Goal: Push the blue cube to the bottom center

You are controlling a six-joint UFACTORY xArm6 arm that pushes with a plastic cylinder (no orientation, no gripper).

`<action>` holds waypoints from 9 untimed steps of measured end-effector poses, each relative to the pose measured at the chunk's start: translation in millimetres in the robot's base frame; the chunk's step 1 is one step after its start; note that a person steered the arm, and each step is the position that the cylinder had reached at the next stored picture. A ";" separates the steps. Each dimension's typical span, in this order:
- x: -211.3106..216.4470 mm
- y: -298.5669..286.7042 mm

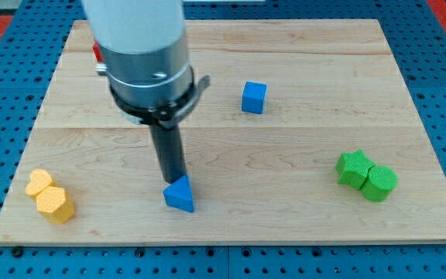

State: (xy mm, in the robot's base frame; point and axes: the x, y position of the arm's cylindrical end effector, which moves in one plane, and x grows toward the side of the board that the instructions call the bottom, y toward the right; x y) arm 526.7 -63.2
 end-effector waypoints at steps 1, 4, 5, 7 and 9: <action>-83.8 7.0; -114.6 76.7; -96.6 73.1; -78.0 98.5; -43.3 130.2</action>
State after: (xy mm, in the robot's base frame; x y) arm 483.4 67.0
